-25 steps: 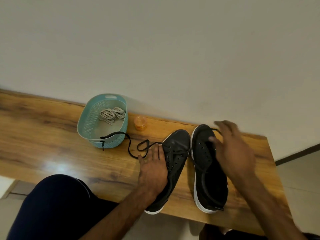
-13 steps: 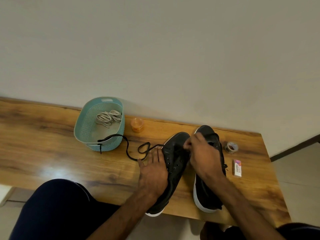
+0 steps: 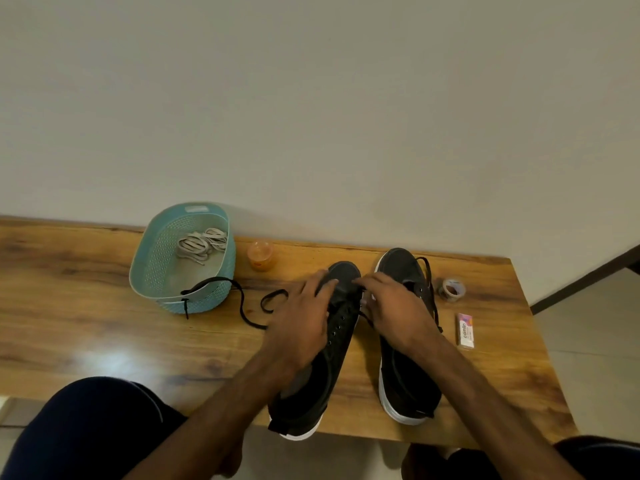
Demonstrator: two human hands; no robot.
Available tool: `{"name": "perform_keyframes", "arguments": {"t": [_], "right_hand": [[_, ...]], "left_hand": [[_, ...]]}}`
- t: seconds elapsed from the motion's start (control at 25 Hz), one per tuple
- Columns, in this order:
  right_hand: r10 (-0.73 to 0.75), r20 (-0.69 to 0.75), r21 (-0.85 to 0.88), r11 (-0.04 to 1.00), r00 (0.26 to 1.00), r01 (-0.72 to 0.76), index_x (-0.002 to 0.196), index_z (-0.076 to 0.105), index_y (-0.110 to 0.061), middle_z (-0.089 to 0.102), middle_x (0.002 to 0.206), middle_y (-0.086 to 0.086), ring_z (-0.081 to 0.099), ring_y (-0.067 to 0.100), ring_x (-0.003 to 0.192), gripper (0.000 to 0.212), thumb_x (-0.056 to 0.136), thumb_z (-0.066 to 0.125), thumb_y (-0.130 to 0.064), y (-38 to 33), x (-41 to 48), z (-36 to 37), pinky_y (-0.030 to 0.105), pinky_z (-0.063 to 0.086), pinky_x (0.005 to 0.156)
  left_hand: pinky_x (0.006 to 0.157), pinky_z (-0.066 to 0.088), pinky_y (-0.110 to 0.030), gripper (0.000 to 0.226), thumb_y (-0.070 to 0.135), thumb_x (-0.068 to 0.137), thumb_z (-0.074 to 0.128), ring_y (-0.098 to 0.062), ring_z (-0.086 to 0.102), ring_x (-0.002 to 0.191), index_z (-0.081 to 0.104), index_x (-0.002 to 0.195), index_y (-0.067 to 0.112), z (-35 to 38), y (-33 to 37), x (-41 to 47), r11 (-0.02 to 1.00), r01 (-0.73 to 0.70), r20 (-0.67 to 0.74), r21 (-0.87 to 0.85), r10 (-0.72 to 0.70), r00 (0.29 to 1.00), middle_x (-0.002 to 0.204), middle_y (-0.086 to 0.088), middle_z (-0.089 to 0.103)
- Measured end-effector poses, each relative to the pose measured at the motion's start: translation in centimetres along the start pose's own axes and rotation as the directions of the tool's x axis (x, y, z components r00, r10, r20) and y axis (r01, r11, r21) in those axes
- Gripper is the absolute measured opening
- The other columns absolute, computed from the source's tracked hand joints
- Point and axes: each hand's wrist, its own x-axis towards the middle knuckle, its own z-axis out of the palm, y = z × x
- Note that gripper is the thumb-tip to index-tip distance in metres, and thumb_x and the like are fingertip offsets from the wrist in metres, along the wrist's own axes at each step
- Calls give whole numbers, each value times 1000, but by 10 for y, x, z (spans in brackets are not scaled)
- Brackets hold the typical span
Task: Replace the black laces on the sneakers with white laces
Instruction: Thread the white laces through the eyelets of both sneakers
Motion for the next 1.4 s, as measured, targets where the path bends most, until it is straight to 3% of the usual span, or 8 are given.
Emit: {"name": "perform_keyframes", "arguments": {"t": [0.36,0.6,0.72,0.96,1.04,1.2,1.28,1.4], "right_hand": [[-33,158,-8,999,987,35,138,55,-25,46,143,-6,48,17,127,43,97,50,-12,-6,0,4,38,47,102],[-14,187,-187,981,982,50,142,48,-37,23,161,-5,21,25,142,45,101,47,-18,-2,-2,1,50,29,110],[-9,234,-348,933,972,92,149,32,-41,-2,166,-6,-1,31,150,50,103,45,-28,-2,-5,2,63,12,114],[19,258,-225,973,966,41,142,44,-37,22,160,-1,13,27,148,46,99,52,-24,-2,-3,4,66,0,114],[22,250,-186,982,968,26,132,53,-35,32,151,-1,21,24,144,35,97,55,-31,-2,-3,2,65,1,115],[65,169,-194,980,983,-32,115,63,-35,42,130,-2,35,20,132,22,94,61,-34,2,-2,-7,60,10,117],[68,158,-184,982,985,-38,110,65,-36,43,128,-4,35,19,130,19,92,63,-35,2,-2,-11,59,11,117],[61,195,-216,976,979,-18,112,66,-35,43,132,-4,32,19,133,20,93,63,-34,0,-3,-9,60,6,118]], "left_hand": [[87,48,-30,9,24,96,56,-11,52,104,57,104,24,1,-1,17,980,98,-9,-176,-102,995,117,4,53],[70,50,-33,6,14,99,51,-22,61,92,56,98,15,-9,-25,31,535,484,133,-693,-564,815,100,-5,64],[80,48,-32,24,22,99,52,-17,57,106,52,123,21,-12,-21,29,951,198,27,-239,-197,980,118,9,56],[67,43,-24,13,32,99,52,-7,54,88,63,99,26,-6,-17,28,997,28,13,-78,-27,1000,103,10,57],[64,48,-32,19,25,100,50,-12,57,73,62,87,20,-3,-19,30,791,297,45,-535,-325,945,87,4,64],[56,53,-34,23,7,101,35,-25,65,74,57,101,11,-23,-29,37,-214,484,506,-848,-600,620,95,-12,64],[64,53,-37,26,1,97,38,-25,66,84,56,107,16,-30,-37,38,-8,499,397,-867,-618,678,106,-10,65],[86,52,-37,44,2,88,55,-18,57,112,51,126,24,-31,-31,31,966,189,117,-176,-170,978,127,3,56]]}}
